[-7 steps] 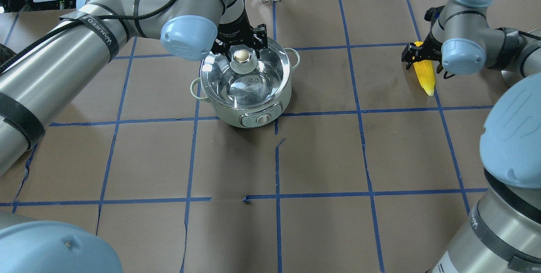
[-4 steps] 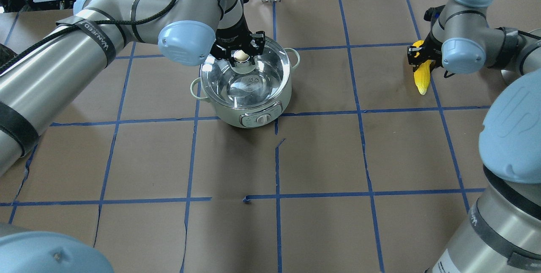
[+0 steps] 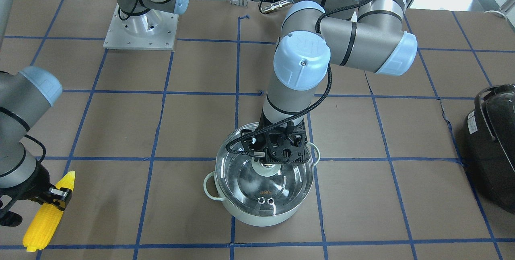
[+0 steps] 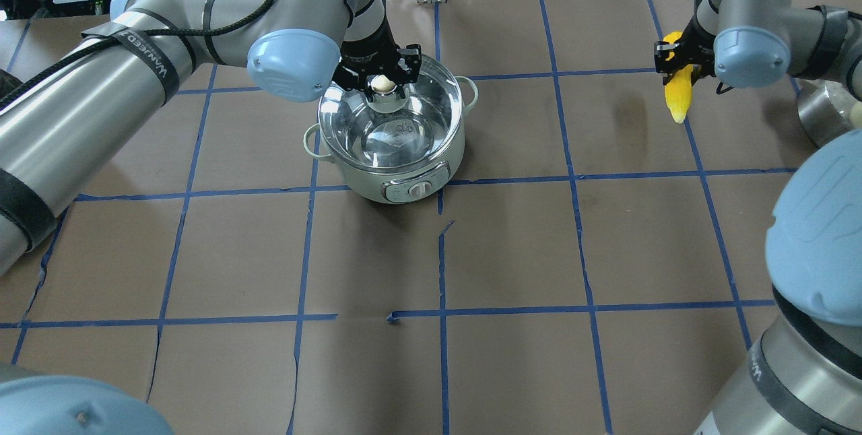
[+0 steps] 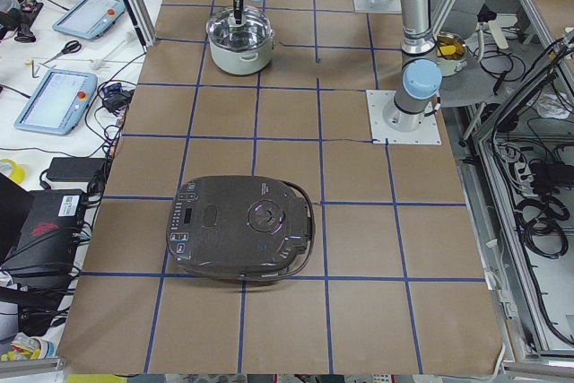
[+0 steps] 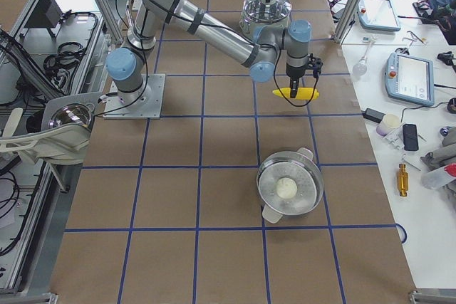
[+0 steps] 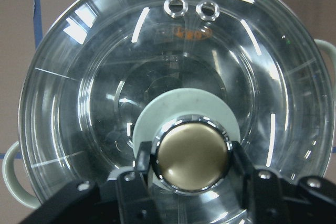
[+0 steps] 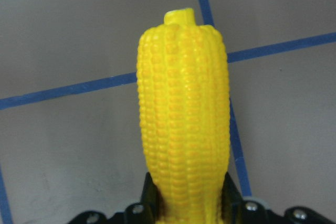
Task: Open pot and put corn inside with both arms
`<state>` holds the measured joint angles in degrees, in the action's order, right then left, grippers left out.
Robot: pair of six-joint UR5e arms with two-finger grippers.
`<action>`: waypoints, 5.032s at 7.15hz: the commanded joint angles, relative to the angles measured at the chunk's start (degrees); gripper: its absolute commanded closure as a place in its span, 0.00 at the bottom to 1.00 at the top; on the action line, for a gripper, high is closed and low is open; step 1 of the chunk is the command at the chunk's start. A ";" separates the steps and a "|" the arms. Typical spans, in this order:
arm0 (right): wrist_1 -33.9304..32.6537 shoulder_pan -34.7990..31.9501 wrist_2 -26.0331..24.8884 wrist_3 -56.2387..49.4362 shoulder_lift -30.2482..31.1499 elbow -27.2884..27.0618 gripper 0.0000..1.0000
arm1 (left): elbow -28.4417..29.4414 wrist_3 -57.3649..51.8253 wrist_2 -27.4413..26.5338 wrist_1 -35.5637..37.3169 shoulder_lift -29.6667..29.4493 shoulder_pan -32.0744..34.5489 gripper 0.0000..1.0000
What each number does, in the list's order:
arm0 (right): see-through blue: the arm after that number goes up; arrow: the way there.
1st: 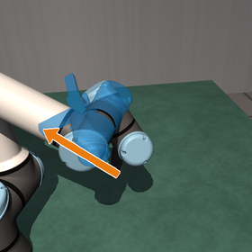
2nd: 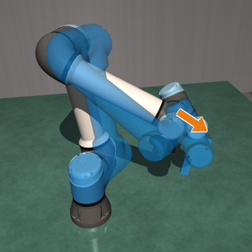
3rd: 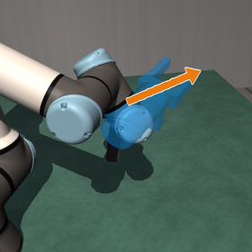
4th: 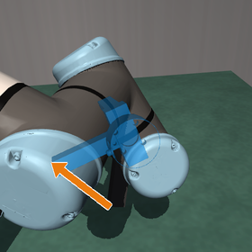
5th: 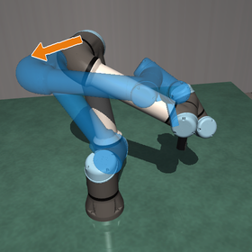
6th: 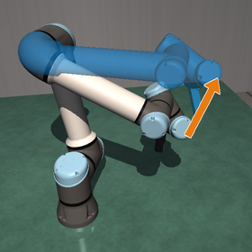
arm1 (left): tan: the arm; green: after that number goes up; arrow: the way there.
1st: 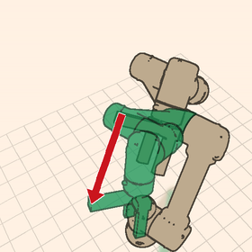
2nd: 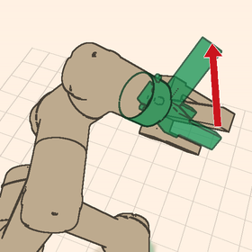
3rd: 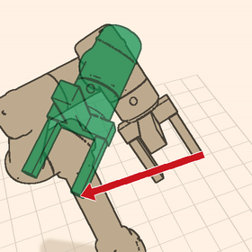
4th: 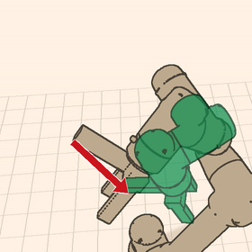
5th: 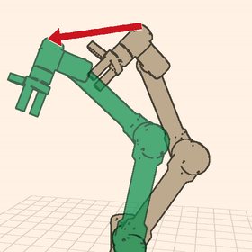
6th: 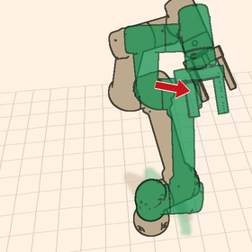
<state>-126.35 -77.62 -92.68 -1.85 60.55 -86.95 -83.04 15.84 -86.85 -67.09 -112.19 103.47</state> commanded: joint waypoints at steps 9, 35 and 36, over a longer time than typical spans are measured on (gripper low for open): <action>19.92 -37.05 -4.52 36.74 0.71 16.29 1.00 | -3.77 -35.73 4.94 -10.44 7.34 -38.22 0.92; 41.52 -11.41 1.18 3.62 30.15 -2.00 0.00 | 1.93 -12.67 -3.86 -15.74 15.33 -9.24 0.09; 42.24 -11.33 1.54 3.70 30.24 -1.29 0.00 | 1.31 -12.85 -4.38 -18.06 17.25 -9.68 0.06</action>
<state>-85.78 -89.00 -91.66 2.30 90.69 -89.37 -80.72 3.16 -90.99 -84.57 -96.77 93.88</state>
